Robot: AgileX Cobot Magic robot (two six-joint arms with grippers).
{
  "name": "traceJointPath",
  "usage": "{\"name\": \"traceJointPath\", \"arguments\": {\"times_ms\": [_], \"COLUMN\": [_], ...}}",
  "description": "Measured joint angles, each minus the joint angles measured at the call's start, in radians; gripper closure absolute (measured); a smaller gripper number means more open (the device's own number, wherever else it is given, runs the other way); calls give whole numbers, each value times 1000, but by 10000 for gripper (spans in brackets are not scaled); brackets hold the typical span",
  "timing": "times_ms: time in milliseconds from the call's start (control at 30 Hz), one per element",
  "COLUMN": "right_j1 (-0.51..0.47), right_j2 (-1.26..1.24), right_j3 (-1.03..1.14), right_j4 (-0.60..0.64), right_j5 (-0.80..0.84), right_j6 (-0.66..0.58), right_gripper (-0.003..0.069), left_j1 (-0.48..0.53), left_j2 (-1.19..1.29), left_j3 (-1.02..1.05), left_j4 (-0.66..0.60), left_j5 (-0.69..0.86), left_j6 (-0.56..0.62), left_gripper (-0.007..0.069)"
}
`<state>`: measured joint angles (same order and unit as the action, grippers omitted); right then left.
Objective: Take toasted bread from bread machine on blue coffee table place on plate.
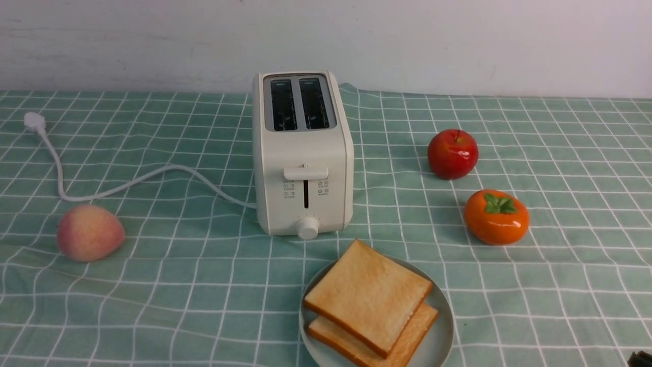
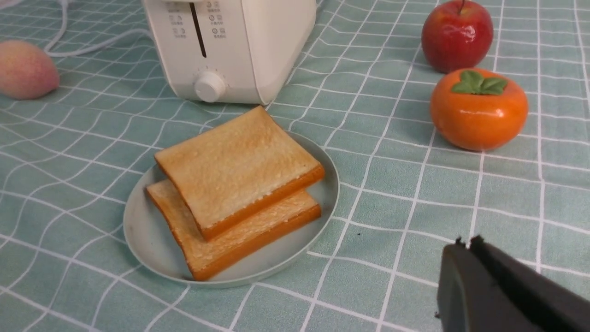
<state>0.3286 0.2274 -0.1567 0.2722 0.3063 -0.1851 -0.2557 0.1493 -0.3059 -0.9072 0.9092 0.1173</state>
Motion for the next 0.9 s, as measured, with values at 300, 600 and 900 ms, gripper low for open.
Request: {"name": "traceJointPath", "arguments": {"times_ms": [300, 600, 900], "right_j1": [0, 0, 0], "right_j2": [0, -6, -6], "right_j3": [0, 0, 1], "right_j4": [0, 0, 0], "right_j5": [2, 2, 3], "right_j6": [-3, -4, -4], "right_gripper": [659, 657, 648], "left_j1": [0, 33, 113], "left_j2": [0, -139, -161], "left_j3": [0, 31, 218], "left_j4": [-3, 212, 754], "left_j5": [0, -310, -553], "left_j6": [1, 45, -211], "left_gripper": [638, 638, 635]}}
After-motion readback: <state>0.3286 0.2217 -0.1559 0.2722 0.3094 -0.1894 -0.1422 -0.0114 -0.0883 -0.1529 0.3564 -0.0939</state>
